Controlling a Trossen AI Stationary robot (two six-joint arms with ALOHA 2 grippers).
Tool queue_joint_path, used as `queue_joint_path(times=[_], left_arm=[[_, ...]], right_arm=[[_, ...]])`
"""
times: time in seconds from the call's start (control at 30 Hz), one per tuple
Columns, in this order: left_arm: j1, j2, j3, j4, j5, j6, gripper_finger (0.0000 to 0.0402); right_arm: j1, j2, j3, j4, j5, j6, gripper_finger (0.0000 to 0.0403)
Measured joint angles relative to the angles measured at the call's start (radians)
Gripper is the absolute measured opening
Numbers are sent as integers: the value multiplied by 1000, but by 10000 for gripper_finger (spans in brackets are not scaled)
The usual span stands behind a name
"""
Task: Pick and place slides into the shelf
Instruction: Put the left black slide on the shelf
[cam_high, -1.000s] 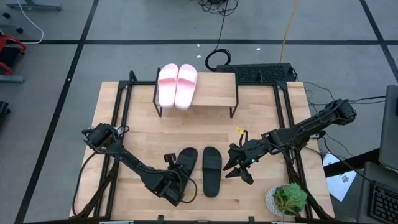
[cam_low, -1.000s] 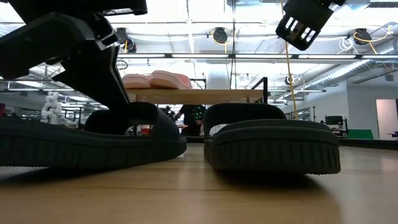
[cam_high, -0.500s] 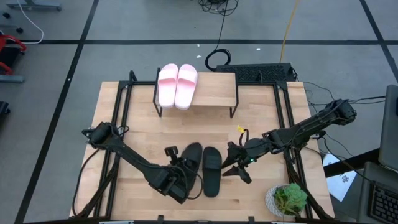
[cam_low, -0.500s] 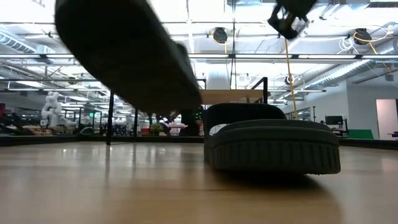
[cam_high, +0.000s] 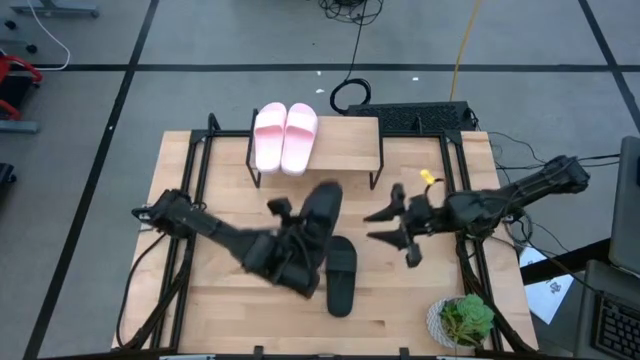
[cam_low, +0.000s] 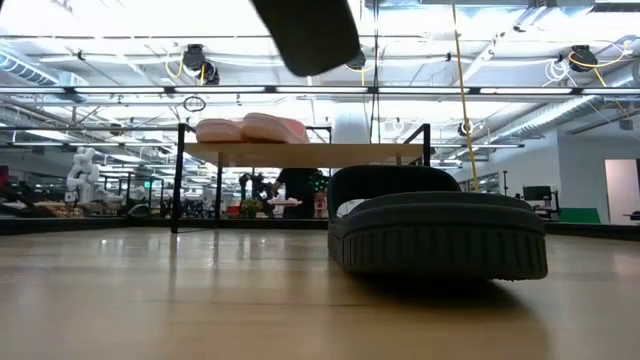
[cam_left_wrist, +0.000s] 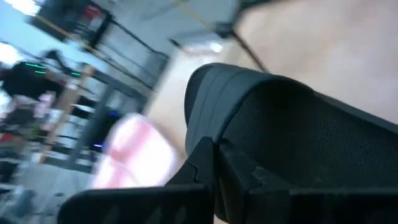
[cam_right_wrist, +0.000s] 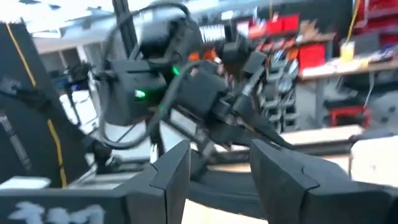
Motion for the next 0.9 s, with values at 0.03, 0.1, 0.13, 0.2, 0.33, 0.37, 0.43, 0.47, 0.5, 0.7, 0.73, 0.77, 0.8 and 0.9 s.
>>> queue_joint_path(times=[0.03,0.1,0.13,0.2,0.33,0.37,0.43,0.47,0.5,0.7,0.73,0.77,0.8,0.9], left_arm=[[26,0,11,19,-24,32,0],[88,0,24,66,-49,106,0],[122,0,28,91,-49,146,0],[197,0,29,154,-45,219,0],[340,0,30,277,-2,389,0],[372,0,30,311,18,428,0],[431,0,30,394,79,498,0],[454,0,30,430,110,538,0],[474,0,30,461,134,579,0],[546,2,30,543,228,686,0],[557,3,30,538,245,688,0],[564,3,30,537,264,693,0],[571,4,30,537,283,702,0],[589,23,31,537,290,726,0]], right_arm=[[0,-20,0,0,12,-13,155],[0,-50,0,0,22,-25,155],[0,-62,0,0,22,-28,155],[0,-77,0,0,22,-38,155],[0,-83,0,-2,22,-45,155],[0,-83,0,-4,22,-47,155],[0,-83,0,-9,24,-49,155],[0,-83,0,-12,37,-51,155],[0,-83,0,-17,54,-54,155],[-8,-83,0,-26,76,-76,155],[-11,-83,0,-25,76,-76,155],[-16,-83,0,-25,76,-76,155],[-21,-83,0,-24,76,-76,155],[-36,-83,0,-24,77,-76,155]])
